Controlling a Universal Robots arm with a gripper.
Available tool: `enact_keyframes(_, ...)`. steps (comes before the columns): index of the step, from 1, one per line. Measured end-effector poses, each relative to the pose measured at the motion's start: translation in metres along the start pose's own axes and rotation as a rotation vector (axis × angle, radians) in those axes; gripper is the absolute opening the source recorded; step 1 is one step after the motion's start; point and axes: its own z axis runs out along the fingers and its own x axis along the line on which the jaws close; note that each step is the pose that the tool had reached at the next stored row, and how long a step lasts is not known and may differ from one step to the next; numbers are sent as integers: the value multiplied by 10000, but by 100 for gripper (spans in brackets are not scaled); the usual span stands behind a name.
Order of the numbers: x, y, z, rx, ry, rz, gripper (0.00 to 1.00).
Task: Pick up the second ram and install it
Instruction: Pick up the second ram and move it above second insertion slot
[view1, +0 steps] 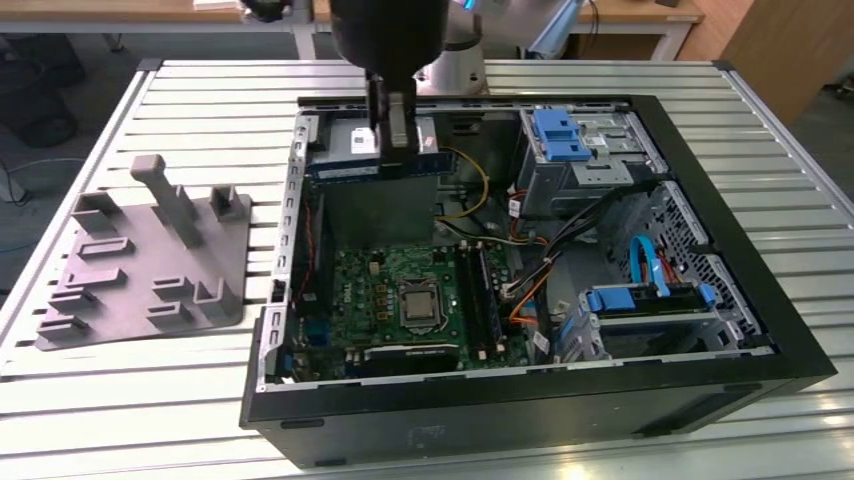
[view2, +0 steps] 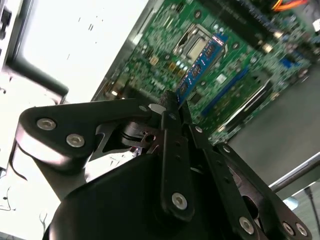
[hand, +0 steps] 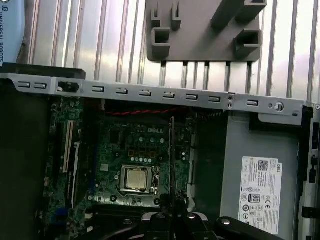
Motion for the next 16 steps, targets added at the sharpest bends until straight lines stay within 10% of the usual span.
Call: enact_keyframes(16, 47, -612, -7, -5, -12, -2, 14)
